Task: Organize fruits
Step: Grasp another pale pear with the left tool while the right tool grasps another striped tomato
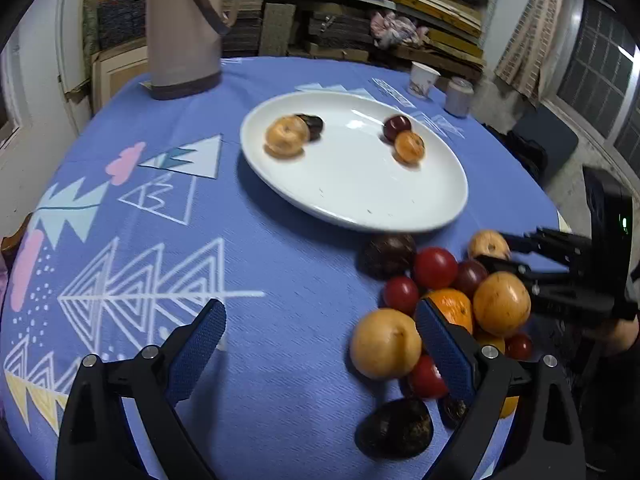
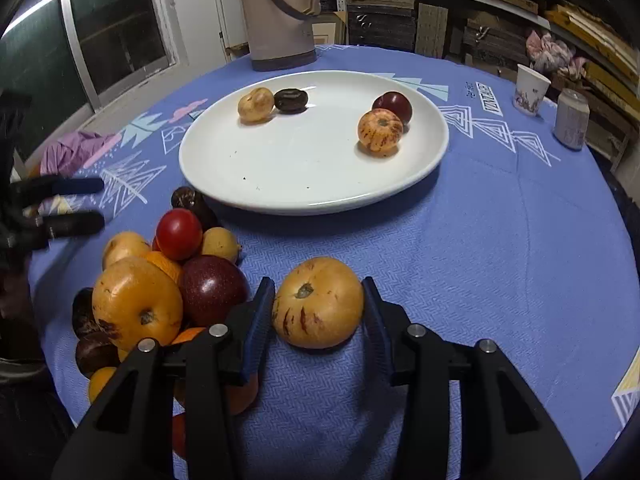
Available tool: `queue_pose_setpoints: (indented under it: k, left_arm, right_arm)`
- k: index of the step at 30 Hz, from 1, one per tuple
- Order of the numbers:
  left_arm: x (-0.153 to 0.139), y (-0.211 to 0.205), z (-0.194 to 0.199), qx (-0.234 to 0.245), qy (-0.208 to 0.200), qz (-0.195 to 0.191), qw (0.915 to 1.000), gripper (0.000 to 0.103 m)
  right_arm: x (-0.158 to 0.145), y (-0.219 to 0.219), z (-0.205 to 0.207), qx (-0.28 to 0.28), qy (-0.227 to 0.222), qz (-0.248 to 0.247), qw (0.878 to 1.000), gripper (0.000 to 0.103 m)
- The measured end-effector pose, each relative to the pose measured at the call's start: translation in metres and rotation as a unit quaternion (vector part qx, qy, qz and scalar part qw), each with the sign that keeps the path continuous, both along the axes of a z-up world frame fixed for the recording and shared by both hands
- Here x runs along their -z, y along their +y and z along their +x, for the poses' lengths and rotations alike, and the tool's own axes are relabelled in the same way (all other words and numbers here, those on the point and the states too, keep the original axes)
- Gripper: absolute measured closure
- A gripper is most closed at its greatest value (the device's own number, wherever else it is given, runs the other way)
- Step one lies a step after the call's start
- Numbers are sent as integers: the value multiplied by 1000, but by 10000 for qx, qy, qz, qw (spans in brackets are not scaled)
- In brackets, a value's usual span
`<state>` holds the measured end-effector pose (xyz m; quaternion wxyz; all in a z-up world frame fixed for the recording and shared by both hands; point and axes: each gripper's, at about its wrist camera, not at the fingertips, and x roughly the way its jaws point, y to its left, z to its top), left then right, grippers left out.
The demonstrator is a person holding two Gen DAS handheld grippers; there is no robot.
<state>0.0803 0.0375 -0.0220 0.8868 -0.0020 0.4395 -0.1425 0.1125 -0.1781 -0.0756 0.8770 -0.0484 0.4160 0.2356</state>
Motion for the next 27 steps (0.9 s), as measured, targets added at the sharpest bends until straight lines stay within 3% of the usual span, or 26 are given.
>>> queue_pose_setpoints:
  k: [11,15,16,20,23,27]
  left_arm:
    - [22,-24,-5,506,253,384,9977,8]
    - [29,-20,2,573,301,174,9978,19]
    - [30,-19,3,618,299,116,9976,26]
    - [36,-20,5,679,38,210,9975,35]
    - [34,-23,6,674,28,298,9973,55]
    - [32,-23,4,593,145,400,9973,57]
  right_arm:
    - [-2,-19,-8,230,58,126,9996,60]
    - [-6,-19,-10,216,5,162,9996,60]
    - [-6,-18,-10,216,2,161,9996,60]
    - [-1,-18,-7,284,73,76,9995,60]
    - [0,-17,-5,312,75,63,9995,60]
    - [2,-11,-3,333,41,-181,9993,59]
